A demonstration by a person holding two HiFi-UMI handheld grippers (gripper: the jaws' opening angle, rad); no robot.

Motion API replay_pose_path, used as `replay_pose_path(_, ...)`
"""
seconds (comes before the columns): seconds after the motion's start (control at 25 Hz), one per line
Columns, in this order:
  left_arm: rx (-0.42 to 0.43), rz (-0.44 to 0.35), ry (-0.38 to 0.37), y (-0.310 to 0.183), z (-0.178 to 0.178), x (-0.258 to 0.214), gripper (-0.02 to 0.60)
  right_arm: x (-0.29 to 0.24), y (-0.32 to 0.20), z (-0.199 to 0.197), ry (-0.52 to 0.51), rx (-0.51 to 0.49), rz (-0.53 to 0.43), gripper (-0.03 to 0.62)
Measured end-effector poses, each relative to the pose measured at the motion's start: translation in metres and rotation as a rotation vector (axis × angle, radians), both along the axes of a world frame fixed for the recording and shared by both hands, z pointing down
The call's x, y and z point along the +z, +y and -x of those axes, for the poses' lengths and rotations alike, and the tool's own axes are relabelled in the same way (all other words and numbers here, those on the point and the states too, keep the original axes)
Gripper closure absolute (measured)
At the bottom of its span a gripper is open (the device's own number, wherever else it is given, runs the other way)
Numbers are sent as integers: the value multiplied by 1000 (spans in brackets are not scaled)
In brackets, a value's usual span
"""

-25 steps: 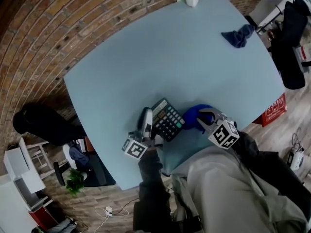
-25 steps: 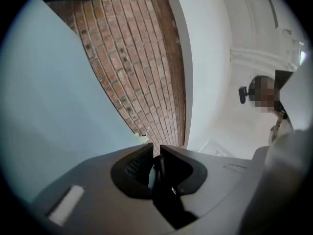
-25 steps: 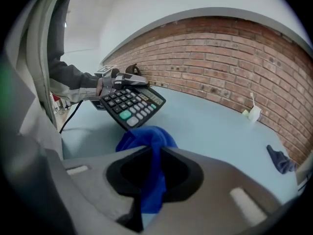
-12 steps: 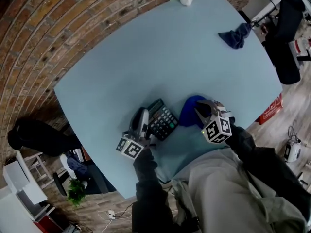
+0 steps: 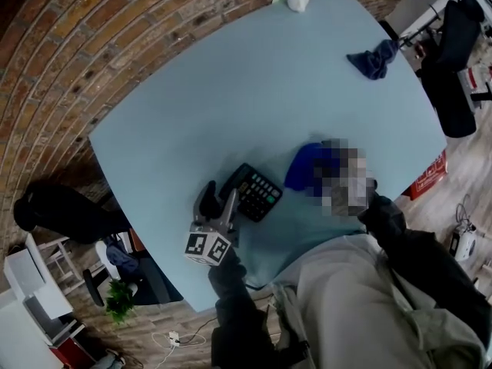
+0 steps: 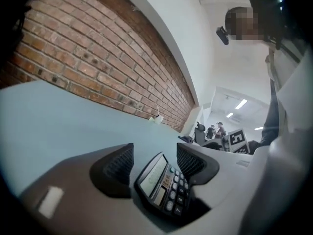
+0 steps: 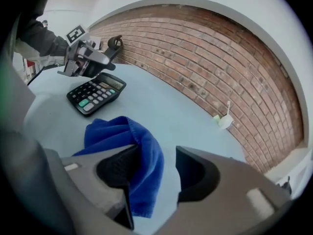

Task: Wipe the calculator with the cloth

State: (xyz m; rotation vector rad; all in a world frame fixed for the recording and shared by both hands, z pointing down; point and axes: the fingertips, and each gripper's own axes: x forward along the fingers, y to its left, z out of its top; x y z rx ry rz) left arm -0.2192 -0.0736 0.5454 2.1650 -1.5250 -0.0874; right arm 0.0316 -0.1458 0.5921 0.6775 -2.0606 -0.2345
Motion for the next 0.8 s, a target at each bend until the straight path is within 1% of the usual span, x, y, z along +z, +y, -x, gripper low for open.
replay_pose_path(0.08,-65,-24,-38,10,14,-15,314,-20,-6,-5,-4,-2,-79,358)
replay_pose_path(0.12,-103,-42,-40,16,21,-26,315,-35,-8,-7,-20,-2,-132,358)
replay_pose_path(0.16,-140,-63,-30,22,25,-37,327,-52,-8,-7,-52,0,-183,358)
replay_pose_path(0.2,-173,-87,-11,30,28,-48,365,-70,-6,-4,-104,4,-222,359)
replay_pose_path(0.24,-203,-111,13,39,29,-57,417,-90,-1,0,-174,11,-244,368)
replay_pose_path(0.28,-229,-133,37,49,28,-64,474,-107,5,5,-252,13,-251,385)
replay_pose_path(0.32,-254,-149,59,60,25,-68,513,-120,14,10,-325,9,-242,414)
replay_pose_path(0.36,-278,-157,78,72,20,-71,555,-128,26,15,-388,2,-220,446)
replay_pose_path(0.4,-298,-157,94,85,14,-72,577,-131,39,19,-441,-6,-185,490)
replay_pose_path(0.44,-313,-153,106,96,5,-72,577,-132,54,23,-482,-13,-142,536)
replay_pose_path(0.52,-326,-143,124,108,-16,-71,577,-126,80,28,-532,-33,-52,591)
replay_pose_path(0.6,-316,-131,148,110,-39,-70,577,-118,104,28,-552,-69,33,591)
replay_pose_path(0.72,-276,-126,181,103,-69,-73,577,-105,130,29,-569,-127,122,592)
replay_pose_path(0.8,-242,-126,190,101,-88,-75,577,-93,144,24,-565,-119,181,592)
